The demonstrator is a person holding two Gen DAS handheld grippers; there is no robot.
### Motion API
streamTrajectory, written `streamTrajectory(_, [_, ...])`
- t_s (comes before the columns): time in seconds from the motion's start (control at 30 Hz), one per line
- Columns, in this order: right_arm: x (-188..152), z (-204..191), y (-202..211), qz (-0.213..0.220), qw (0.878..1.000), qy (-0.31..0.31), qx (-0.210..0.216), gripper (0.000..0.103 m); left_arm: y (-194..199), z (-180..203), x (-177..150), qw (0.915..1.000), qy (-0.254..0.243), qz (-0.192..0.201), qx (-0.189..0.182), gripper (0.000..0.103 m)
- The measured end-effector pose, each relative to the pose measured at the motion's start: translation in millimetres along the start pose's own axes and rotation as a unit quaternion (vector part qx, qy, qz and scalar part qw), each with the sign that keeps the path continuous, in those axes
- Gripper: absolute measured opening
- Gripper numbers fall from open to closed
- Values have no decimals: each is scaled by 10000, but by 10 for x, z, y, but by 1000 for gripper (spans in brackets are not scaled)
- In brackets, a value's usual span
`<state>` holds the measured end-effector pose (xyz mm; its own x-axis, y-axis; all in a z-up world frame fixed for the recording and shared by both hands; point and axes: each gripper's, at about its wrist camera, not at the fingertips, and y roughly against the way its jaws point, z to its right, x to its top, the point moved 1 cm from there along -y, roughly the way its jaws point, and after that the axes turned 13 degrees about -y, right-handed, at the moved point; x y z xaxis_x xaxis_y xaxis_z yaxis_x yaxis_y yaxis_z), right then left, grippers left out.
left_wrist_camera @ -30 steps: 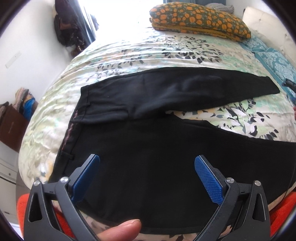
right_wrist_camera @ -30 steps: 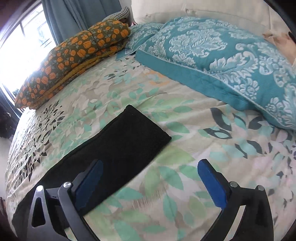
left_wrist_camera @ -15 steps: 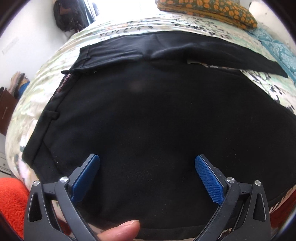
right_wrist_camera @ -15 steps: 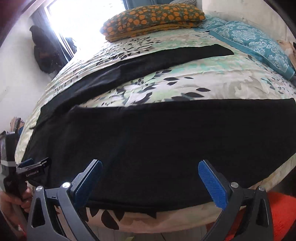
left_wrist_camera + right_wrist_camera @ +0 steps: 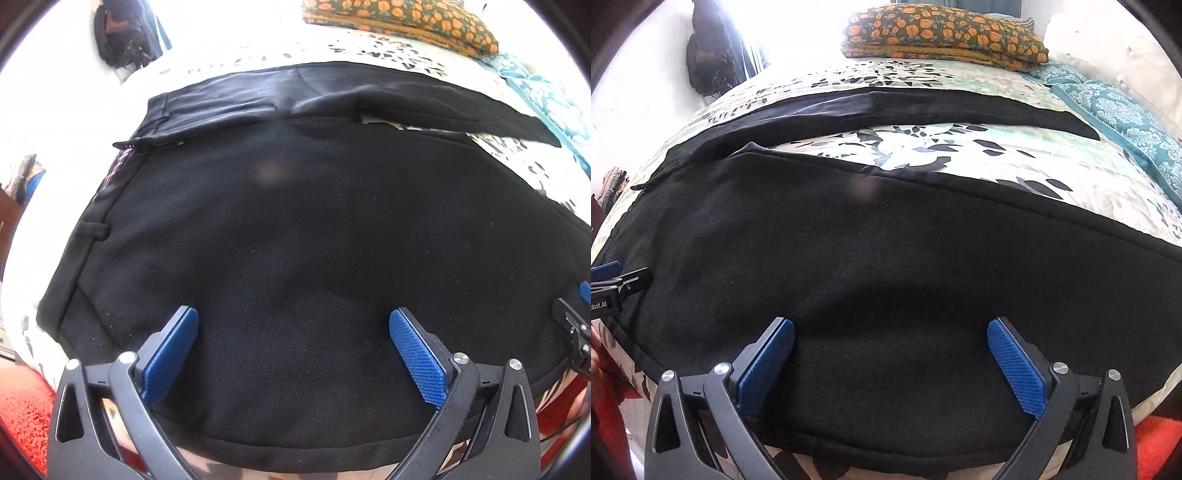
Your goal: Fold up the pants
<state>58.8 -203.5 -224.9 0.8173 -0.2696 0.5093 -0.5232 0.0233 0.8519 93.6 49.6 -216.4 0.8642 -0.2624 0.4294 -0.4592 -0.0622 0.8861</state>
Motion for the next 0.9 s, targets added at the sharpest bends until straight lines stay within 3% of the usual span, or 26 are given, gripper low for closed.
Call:
streamTrajectory(0.27, [0, -31, 1, 59, 10000, -25, -28, 103, 24, 32, -42, 10000, -37, 67, 52, 103])
streamTrajectory(0.43, [41, -41, 78, -129, 9999, -13, -81, 103, 104, 52, -98, 9998, -133, 53, -115, 103])
streamTrajectory(0.7, [-14, -343, 326, 96, 9988, 92, 473, 103, 154, 150, -153, 9997, -235, 99, 50, 103])
streamTrajectory(0.9, [-29, -300, 167, -208, 9994, -124, 244, 103, 169, 135, -162, 9994, -313, 104, -51, 103])
